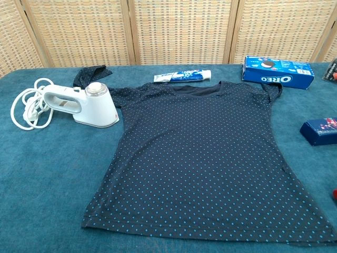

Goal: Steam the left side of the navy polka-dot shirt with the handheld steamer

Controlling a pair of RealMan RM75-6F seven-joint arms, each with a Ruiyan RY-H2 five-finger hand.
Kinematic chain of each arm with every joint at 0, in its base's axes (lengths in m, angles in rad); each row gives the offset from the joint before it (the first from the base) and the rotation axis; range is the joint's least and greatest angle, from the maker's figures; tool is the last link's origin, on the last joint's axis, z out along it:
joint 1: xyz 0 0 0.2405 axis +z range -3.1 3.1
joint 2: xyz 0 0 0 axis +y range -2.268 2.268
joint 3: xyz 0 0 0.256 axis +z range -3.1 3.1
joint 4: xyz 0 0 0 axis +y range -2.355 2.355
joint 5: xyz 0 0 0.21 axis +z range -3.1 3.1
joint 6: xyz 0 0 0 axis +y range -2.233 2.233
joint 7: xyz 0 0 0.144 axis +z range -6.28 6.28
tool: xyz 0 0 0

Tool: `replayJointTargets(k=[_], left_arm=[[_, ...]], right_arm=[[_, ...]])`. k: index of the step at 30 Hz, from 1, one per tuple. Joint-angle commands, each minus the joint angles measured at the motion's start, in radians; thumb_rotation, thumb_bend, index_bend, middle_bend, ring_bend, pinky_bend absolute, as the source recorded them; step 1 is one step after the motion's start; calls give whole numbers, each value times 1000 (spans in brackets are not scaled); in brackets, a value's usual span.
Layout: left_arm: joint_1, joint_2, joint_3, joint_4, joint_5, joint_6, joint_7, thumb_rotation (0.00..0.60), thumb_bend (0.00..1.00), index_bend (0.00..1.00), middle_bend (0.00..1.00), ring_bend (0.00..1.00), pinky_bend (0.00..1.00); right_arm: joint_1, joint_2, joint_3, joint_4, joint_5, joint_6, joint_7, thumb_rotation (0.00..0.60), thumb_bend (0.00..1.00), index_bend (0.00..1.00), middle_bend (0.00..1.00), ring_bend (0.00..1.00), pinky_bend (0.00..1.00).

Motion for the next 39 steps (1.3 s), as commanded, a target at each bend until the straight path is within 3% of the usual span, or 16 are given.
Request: replayJointTargets(k=[1, 9, 13, 20, 24, 28, 39], left_arm=[[2, -1, -2, 1, 2, -6, 1, 600, 0, 0, 0, 0, 0], [-26, -10, -23, 11, 12, -44, 9, 600, 0, 0, 0, 0, 0], [-107, -54, -84, 57, -10, -132, -21, 600, 0, 0, 0, 0, 0], [-332, -206, -183, 317, -87, -430, -107, 600, 8, 0, 0, 0, 0], [-432, -296, -209, 471, -108, -553, -131, 600, 179, 0, 0, 0, 0], [-509, -379, -226, 614, -118, -629, -181, 600, 250, 0, 0, 0, 0], [-625, -494, -239, 841, -134, -747, -250, 600, 327, 0, 0, 0, 0]], right_arm=[[-1, 2, 0, -1, 0, 1, 2, 600, 0, 2, 0, 0, 0], [0, 8, 0, -6, -1, 0, 15, 600, 0, 11, 0, 0, 0], [5, 7, 3, -2, 12, -14, 14, 600, 0, 14, 0, 0, 0], [24, 4, 21, 7, 67, -60, 16, 600, 0, 14, 0, 0, 0], [30, 1, 30, 12, 96, -76, 15, 600, 0, 14, 0, 0, 0], [35, 0, 39, 17, 120, -87, 15, 600, 0, 14, 0, 0, 0], [50, -1, 54, 34, 174, -127, 35, 600, 0, 14, 0, 0, 0]])
